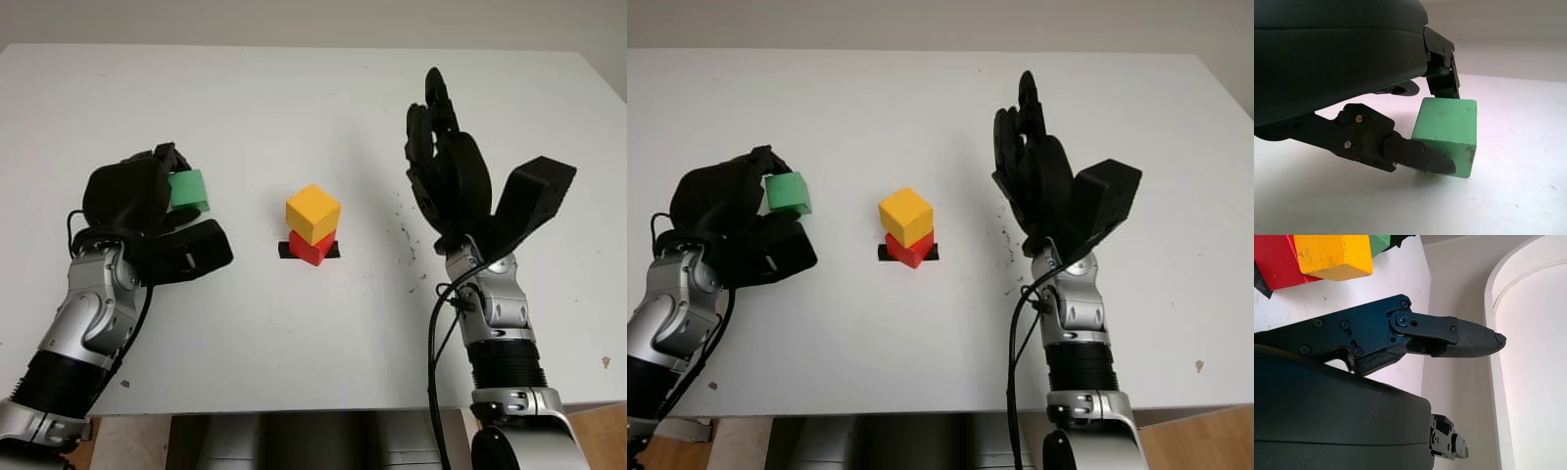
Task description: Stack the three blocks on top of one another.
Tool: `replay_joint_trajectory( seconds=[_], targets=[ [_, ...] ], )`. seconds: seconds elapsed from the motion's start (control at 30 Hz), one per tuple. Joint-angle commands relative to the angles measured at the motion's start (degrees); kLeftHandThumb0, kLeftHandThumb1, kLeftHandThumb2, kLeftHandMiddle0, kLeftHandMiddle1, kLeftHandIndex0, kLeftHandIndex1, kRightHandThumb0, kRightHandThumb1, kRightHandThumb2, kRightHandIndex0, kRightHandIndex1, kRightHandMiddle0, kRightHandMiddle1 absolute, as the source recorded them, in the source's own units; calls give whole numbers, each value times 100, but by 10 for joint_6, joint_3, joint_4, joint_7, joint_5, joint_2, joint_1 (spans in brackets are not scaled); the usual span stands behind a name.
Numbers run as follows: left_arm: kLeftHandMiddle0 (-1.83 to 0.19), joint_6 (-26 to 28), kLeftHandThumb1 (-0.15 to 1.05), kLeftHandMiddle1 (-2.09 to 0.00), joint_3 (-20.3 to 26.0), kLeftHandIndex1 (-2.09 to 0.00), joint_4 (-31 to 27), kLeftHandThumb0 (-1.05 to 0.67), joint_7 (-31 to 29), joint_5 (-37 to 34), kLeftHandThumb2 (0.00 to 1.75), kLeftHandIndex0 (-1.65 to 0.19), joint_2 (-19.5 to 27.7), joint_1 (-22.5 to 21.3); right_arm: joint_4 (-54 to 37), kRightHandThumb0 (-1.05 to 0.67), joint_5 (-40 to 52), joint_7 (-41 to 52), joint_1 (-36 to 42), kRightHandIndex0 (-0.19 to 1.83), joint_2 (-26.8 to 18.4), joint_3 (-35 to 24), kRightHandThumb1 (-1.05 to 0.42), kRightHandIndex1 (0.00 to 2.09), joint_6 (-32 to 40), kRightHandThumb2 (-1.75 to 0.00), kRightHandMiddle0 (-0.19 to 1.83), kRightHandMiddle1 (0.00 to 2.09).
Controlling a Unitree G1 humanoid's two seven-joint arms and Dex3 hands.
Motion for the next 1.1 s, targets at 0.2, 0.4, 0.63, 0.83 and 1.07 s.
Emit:
replay_joint_trajectory(
  seconds=[0.2, 0.4, 0.63, 0.83, 1.07],
  targets=[
    [-31, -24, 105, -6, 70, -138, -83, -34, -132, -126, 11, -19, 36, -43, -10, -71, -10, -3, 1, -19, -5, 6, -105, 0, 2, -56, -19, 0],
    [-22, -47, 105, -3, 101, -149, -99, -34, -243, -245, 13, -15, 64, -76, -5, -70, -12, 2, 0, -19, -7, 10, -105, 0, -4, -57, -19, 0],
    [-19, -54, 105, -4, 89, -151, -85, -42, -323, -293, 11, -18, 95, -136, -5, -69, -15, 7, -2, -19, -9, 12, -105, 0, -2, -59, -19, 0],
    [-18, -46, 105, -5, 59, -157, -70, -42, -382, -306, 10, -17, 99, -203, -6, -69, -17, 9, -2, -19, -10, 12, -105, 0, -4, -59, -19, 0],
    [-21, -27, 105, -6, 17, -160, -38, -39, -428, -308, 9, -18, 85, -290, -10, -68, -16, 6, 0, -19, -6, 13, -105, 0, 6, -58, -19, 0]
  ],
)
